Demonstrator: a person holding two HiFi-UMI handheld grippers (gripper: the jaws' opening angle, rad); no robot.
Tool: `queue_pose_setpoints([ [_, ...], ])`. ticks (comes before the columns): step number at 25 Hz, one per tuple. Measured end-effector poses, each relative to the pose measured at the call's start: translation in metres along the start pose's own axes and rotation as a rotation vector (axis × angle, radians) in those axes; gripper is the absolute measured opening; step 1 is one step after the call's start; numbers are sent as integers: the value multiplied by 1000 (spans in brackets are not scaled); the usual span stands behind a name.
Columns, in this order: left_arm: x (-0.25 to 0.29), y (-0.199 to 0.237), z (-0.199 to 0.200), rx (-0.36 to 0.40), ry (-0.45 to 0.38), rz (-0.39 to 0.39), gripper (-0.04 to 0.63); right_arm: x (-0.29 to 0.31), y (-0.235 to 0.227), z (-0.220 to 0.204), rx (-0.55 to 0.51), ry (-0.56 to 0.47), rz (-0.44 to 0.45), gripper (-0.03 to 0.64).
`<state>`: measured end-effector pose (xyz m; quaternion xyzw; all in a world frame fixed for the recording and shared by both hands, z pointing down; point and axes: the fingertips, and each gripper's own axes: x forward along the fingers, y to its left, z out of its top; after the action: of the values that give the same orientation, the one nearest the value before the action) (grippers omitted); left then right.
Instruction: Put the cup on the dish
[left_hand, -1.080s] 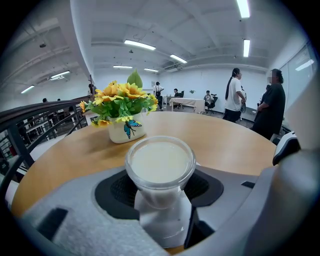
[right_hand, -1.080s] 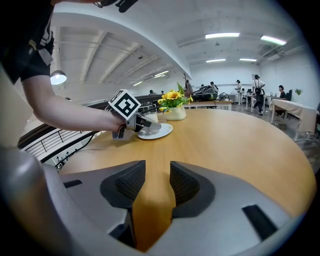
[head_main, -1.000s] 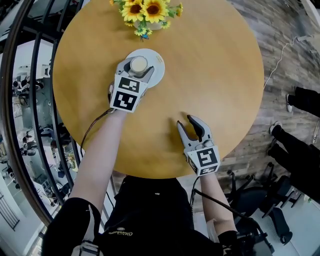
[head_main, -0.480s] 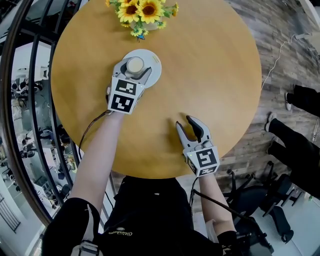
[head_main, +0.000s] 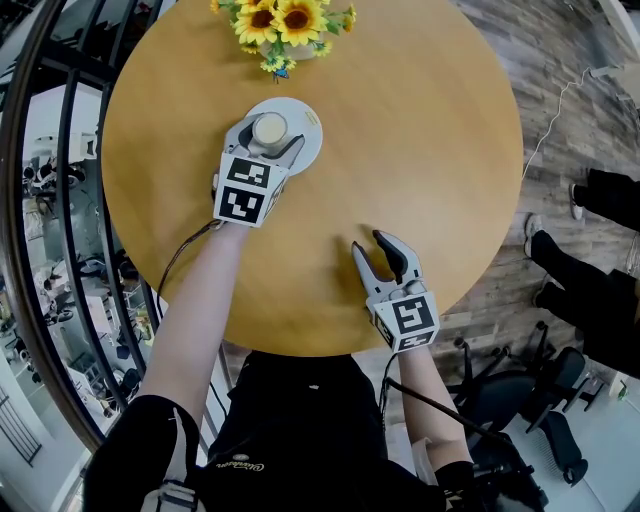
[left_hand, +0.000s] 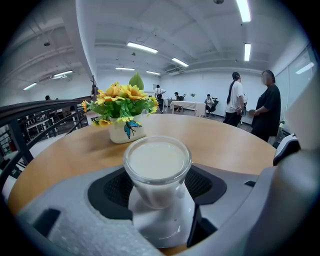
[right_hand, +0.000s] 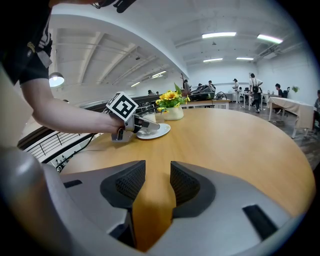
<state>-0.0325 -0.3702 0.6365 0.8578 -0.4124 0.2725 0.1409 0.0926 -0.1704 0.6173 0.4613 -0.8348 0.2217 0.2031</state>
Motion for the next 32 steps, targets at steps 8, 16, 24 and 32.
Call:
queue_pose_setpoints([
  [8, -6, 0, -4, -10, 9, 10, 307, -5, 0, 1, -1, 15, -6, 153],
  [16, -27, -2, -10, -36, 25, 34, 307, -15, 4, 13, -24, -26, -15, 153],
  [24, -65, -24, -26, -79, 35, 49, 305, -28, 7, 33, -59, -71, -31, 153],
  [32, -112, -89, 8, -39, -14, -39, 290, -53, 12, 75, -99, -163, -66, 153],
])
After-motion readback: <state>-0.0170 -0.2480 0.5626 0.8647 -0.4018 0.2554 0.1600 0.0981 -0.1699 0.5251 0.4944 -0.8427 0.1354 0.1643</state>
